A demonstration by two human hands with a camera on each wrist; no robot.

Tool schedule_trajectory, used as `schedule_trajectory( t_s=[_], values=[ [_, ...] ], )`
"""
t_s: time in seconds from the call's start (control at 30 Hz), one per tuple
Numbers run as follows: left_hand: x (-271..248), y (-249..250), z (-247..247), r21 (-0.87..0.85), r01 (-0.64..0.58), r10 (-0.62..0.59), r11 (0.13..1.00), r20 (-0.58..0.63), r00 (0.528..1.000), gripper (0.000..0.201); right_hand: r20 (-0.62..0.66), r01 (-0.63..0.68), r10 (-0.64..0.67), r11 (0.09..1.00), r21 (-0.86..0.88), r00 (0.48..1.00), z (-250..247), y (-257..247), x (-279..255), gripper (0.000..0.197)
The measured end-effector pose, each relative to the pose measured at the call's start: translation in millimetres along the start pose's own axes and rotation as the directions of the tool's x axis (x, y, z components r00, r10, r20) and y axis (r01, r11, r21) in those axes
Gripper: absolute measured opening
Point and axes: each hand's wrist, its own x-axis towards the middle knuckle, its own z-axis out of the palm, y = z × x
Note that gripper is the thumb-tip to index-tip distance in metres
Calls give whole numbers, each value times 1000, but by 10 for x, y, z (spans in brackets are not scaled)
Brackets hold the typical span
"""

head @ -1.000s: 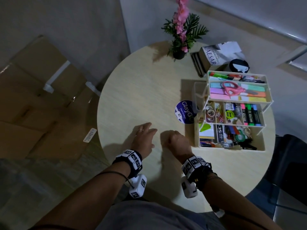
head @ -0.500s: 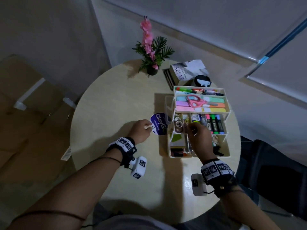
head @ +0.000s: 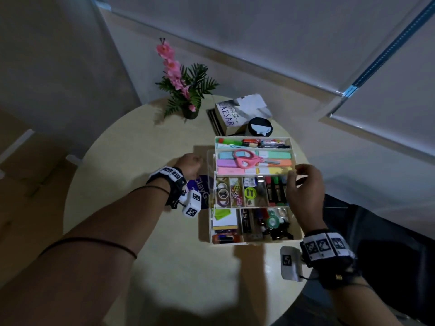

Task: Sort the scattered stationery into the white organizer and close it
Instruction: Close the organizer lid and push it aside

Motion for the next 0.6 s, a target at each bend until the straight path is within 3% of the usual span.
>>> schedule_trajectory(
  t_s=[0.03, 0.1, 0.17, 0.27, 0.33, 0.43, 0.6],
  values=[
    [115, -33, 14, 66, -69, 67, 995, 35, 997, 28, 12, -24, 24, 999, -21, 1000, -9, 77, 117, 21],
    [198, 123, 66, -59, -31, 34, 998, 53, 998, 24, 71, -95, 97, 995, -37, 993, -27, 179, 306, 29],
    [242, 240, 114, -52, -16, 14, 999, -45, 999, 19, 119, -122, 124, 992, -21, 985, -34, 222, 433, 27],
    [287, 308, 124, 175, 17, 16, 984, -185, 983, 21, 152, -102, 102, 995, -5, 983, -32, 257, 536, 21],
    [305, 323, 110, 216, -3, 47, 976, -203, 978, 26, 163, -113, 113, 994, -7, 980, -35, 304, 584, 17],
    [271, 360, 110, 242, 0, 55, 970, -218, 974, 19, 201, -143, 138, 990, 13, 970, -56, 345, 603, 22],
    [139, 379, 115, 237, -44, 104, 970, -249, 963, 14, 205, -2, -9, 998, 55, 979, -221, 252, 435, 17]
  ],
)
